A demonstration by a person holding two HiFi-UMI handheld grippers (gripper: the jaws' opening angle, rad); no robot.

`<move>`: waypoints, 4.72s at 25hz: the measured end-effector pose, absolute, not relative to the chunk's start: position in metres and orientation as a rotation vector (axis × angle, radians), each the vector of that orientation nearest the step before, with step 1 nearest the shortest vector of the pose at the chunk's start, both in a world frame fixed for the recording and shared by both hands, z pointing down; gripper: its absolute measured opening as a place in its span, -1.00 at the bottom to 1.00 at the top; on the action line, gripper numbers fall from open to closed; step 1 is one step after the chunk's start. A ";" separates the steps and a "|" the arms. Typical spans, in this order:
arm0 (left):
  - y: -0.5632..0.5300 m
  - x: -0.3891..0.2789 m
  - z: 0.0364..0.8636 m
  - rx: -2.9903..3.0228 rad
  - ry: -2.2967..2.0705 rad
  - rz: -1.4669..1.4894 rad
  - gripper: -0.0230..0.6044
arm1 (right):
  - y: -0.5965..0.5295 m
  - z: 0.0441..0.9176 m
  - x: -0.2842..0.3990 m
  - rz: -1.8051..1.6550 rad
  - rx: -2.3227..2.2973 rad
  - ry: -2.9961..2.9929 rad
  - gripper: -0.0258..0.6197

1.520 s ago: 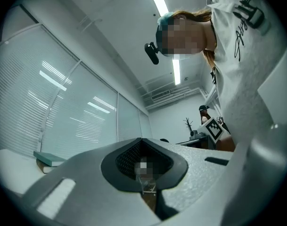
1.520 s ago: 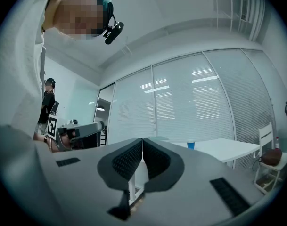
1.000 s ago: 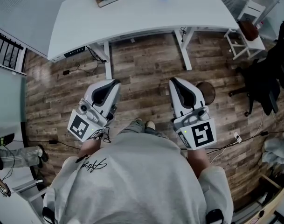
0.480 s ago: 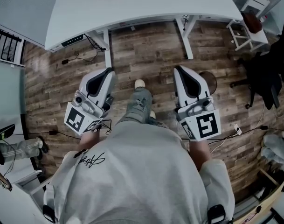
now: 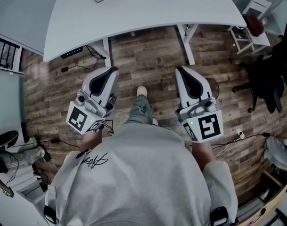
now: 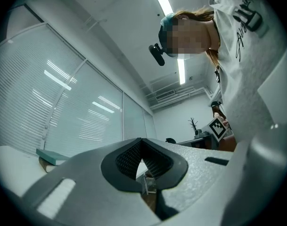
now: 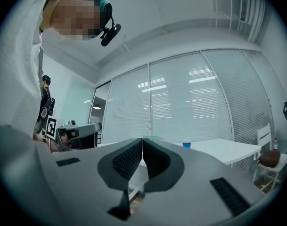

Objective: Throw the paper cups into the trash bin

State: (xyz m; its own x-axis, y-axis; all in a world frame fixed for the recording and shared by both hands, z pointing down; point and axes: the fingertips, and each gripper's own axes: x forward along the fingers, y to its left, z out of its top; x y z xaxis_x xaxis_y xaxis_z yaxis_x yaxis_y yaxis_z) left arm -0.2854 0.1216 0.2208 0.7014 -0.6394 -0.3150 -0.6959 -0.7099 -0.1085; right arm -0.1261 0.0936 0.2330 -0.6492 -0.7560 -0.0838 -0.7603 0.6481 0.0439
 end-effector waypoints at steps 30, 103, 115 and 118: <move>-0.054 -0.302 0.206 -2.753 0.945 0.385 -0.92 | -0.065 0.223 -0.137 0.099 -1.443 2.722 -0.88; -0.215 -0.315 0.225 -2.553 1.473 0.270 -0.92 | -0.389 0.339 -0.115 -0.346 -1.383 3.081 -0.09; -0.218 -0.330 0.235 -2.499 1.572 0.222 -0.92 | -0.426 0.359 -0.132 -0.406 -1.387 3.129 -0.04; -0.218 -0.332 0.233 -2.478 1.590 0.233 -0.92 | -0.428 0.363 -0.134 -0.416 -1.381 3.135 -0.03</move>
